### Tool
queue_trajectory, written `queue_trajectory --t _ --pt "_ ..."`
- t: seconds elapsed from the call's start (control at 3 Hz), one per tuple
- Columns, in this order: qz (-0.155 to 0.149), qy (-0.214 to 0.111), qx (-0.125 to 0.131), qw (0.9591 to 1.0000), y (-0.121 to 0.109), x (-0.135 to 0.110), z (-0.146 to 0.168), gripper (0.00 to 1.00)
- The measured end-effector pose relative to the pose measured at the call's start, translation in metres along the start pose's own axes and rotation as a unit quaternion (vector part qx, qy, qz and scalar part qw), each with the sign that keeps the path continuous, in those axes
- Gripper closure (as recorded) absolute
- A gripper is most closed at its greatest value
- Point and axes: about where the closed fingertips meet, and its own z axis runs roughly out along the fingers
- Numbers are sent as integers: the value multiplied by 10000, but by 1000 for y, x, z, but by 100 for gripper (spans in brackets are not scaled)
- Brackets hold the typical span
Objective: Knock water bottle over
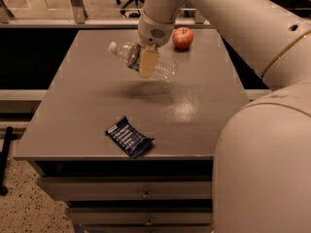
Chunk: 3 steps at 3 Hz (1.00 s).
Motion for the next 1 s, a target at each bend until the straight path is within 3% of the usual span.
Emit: queue_trajectory --t 0.33,1.0 --pt "-514 407 -434 9969 17 -5 19 84" --pt "-1014 593 -759 9902 33 -21 46 38"
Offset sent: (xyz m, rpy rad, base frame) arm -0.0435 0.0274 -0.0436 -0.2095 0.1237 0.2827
